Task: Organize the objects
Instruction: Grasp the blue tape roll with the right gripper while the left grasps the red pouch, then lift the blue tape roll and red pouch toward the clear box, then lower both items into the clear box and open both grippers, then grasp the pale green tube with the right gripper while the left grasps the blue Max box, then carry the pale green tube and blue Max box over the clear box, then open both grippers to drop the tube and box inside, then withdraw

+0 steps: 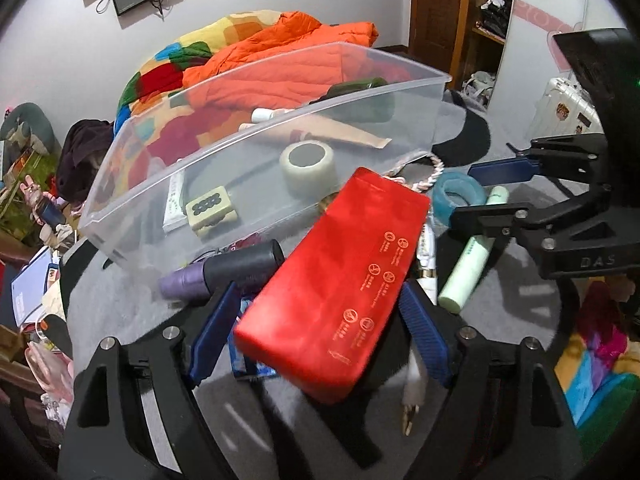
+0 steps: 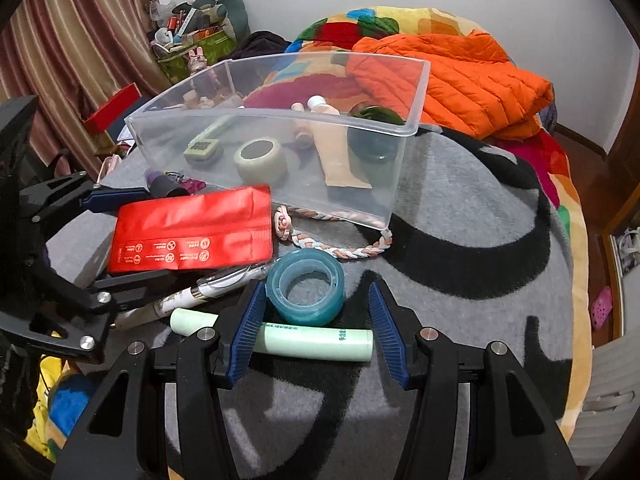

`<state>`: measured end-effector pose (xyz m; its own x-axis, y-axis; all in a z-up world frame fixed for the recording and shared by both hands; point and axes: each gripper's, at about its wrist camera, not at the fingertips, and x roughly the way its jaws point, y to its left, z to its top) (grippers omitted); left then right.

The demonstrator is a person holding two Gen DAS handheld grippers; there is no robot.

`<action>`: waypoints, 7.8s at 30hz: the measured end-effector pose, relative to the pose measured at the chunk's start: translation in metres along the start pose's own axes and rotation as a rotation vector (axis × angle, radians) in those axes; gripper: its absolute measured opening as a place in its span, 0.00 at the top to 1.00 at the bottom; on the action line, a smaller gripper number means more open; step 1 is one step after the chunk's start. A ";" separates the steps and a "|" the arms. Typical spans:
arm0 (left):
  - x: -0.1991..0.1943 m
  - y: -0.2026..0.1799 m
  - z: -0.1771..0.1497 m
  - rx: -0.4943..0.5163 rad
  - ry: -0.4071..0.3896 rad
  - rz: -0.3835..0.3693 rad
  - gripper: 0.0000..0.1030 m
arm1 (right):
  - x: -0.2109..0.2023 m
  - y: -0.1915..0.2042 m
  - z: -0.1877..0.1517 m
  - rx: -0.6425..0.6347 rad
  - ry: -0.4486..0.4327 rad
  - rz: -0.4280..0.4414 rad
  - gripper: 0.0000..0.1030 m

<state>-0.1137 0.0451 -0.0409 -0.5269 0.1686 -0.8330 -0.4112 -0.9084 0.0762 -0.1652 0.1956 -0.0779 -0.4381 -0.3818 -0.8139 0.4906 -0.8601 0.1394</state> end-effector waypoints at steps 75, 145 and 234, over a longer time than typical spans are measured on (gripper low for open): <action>-0.026 0.070 0.066 -0.298 -0.149 -0.022 0.48 | 0.023 0.012 0.105 0.035 -0.115 -0.018 0.65; -0.018 0.054 -0.042 -0.334 0.010 0.095 0.73 | -0.015 0.025 -0.029 -0.261 0.071 0.120 0.77; -0.026 0.076 0.059 -0.355 -0.173 0.089 0.51 | 0.002 0.005 0.104 0.034 -0.139 0.006 0.82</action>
<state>-0.1751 -0.0054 0.0193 -0.6784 0.1179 -0.7251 -0.0917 -0.9929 -0.0756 -0.2420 0.1557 -0.0197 -0.5364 -0.4283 -0.7272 0.4690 -0.8676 0.1650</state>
